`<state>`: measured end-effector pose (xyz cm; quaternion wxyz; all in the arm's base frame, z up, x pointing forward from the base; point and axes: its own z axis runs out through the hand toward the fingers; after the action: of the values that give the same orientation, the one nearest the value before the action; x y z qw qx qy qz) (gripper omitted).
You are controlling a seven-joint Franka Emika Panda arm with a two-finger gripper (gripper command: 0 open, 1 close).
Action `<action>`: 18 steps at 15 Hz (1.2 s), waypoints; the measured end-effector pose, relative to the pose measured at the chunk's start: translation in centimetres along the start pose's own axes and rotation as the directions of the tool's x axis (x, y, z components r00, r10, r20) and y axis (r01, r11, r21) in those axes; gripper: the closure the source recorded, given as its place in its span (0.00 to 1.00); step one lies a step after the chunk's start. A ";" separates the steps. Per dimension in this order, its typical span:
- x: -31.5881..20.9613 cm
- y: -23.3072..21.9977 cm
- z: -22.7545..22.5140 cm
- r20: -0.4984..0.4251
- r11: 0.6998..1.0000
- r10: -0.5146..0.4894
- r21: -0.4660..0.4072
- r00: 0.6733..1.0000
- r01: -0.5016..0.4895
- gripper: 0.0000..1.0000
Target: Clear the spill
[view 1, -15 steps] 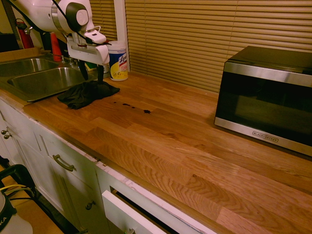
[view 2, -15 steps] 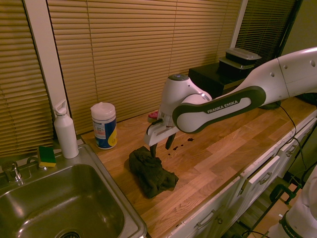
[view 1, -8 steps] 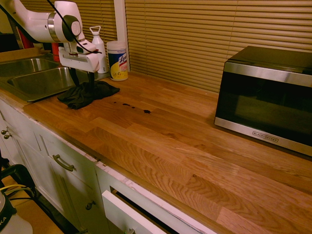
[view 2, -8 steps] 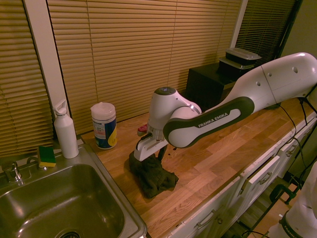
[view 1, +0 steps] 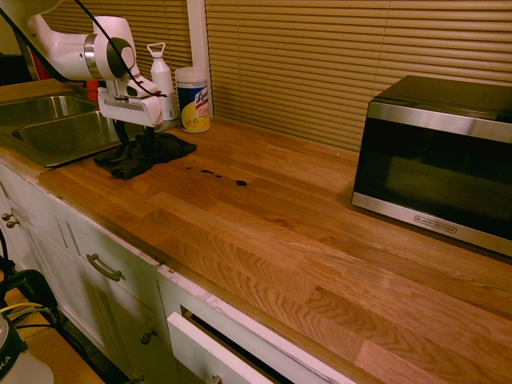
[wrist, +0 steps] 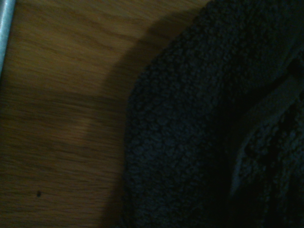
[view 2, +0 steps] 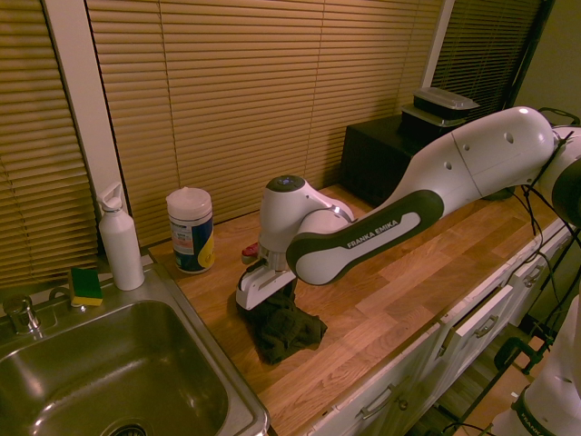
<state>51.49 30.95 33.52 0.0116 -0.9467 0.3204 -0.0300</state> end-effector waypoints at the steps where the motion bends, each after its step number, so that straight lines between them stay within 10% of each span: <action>1: 0.1 0.0 0.0 0.000 1.000 0.001 -0.003 1.000 -0.001 1.00; 18: 3.5 1.2 -0.1 -0.011 0.998 0.050 -0.033 0.999 -0.051 1.00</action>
<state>53.51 27.90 33.79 -0.0047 -0.9382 0.3447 -0.0291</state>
